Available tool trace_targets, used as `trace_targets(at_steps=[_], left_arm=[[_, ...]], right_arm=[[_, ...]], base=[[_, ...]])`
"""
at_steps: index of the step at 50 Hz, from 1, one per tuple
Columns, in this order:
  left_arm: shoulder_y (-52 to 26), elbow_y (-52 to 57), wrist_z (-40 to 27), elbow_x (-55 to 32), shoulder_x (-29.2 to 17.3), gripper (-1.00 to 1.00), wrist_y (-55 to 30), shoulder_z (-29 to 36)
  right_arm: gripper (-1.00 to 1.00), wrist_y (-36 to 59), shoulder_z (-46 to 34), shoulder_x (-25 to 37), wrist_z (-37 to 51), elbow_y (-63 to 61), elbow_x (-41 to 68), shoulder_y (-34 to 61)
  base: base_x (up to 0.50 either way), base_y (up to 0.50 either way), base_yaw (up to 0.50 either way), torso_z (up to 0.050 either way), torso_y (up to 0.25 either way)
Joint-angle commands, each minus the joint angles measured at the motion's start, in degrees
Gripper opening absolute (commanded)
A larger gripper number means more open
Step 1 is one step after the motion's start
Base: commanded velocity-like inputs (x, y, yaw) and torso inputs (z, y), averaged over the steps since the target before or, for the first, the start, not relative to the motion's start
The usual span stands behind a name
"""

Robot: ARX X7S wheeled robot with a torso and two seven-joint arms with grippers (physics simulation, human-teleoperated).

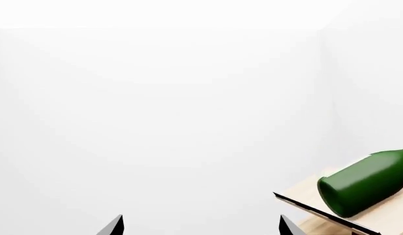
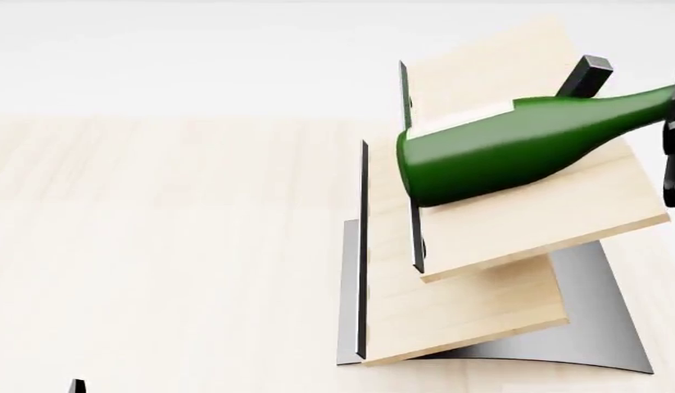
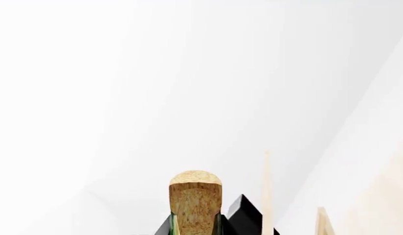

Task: Put the wine bottle on the wine rack.

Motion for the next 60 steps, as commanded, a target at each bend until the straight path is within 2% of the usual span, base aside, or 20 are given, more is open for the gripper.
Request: trace_targets(at_steps=[1, 29, 30, 60], left_arm=[[0.0, 0.1, -0.2, 0.0, -0.1, 1.00, 0.0, 0.0], [-0.2, 0.0, -0.5, 0.0, -0.3, 1.00, -0.1, 0.4], [-0.2, -0.1, -0.5, 0.1, -0.3, 1.00, -0.1, 0.4], [-0.3, 0.1, -0.8, 0.0, -0.7, 1.00, -0.1, 0.6]], right_arm=[[-1.00, -0.5, 0.3, 0.5, -0.4, -1.5, -2.3, -0.2], [-1.00, 0.3, -0.3, 0.7, -1.6, -1.9, -3.1, -0.4], [1.00, 0.4, -0.3, 0.7, -1.6, -1.8, -3.1, -0.4], [1.00, 0.8, -0.1, 0.7, -2.0, -1.7, -3.0, -0.7]], base=[[0.00, 0.00, 0.00, 0.000, 0.000], [0.00, 0.00, 0.00, 0.000, 0.000], [0.00, 0.00, 0.00, 0.000, 0.000], [0.00, 0.00, 0.00, 0.000, 0.000]])
